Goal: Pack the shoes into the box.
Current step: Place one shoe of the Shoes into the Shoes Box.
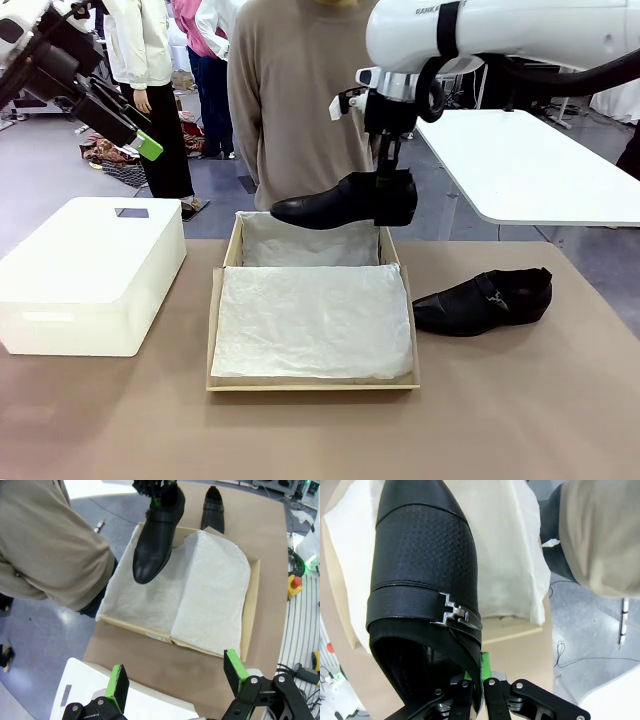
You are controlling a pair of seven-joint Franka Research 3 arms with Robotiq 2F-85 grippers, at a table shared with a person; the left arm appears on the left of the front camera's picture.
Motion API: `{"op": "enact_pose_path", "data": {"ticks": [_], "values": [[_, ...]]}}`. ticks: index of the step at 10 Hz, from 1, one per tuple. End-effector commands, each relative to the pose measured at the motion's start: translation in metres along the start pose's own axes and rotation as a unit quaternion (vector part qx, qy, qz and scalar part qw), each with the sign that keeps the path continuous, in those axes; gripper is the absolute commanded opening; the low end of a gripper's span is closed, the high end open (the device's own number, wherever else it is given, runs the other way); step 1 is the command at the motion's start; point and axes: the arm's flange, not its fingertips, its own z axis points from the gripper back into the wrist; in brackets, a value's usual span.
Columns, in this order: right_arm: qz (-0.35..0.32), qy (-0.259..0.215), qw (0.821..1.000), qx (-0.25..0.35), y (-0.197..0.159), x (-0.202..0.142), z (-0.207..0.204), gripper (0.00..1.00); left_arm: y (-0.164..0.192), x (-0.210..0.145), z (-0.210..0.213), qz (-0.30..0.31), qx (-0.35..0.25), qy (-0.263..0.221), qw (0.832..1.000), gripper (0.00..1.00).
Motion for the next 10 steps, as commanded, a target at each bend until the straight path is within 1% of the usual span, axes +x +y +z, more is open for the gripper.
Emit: {"op": "enact_pose_path", "data": {"ticks": [1,4,6,10], "values": [[-0.016,-0.018,1.0,-0.008,-0.011,0.019,-0.003,0.0,0.0,0.0,0.001,0.003,-0.004,-0.006,1.0,1.0],[-0.01,-0.028,1.0,-0.009,-0.018,0.037,-0.024,0.0,0.0,0.0,0.001,0.003,-0.004,-0.006,1.0,1.0],[-0.006,-0.029,1.0,0.002,-0.019,0.041,-0.041,0.0,0.0,0.0,0.001,0.003,-0.004,-0.006,1.0,1.0],[-0.006,-0.014,1.0,-0.012,-0.024,0.05,-0.07,0.0,0.0,0.0,0.001,0.003,-0.004,-0.006,1.0,1.0]]}}
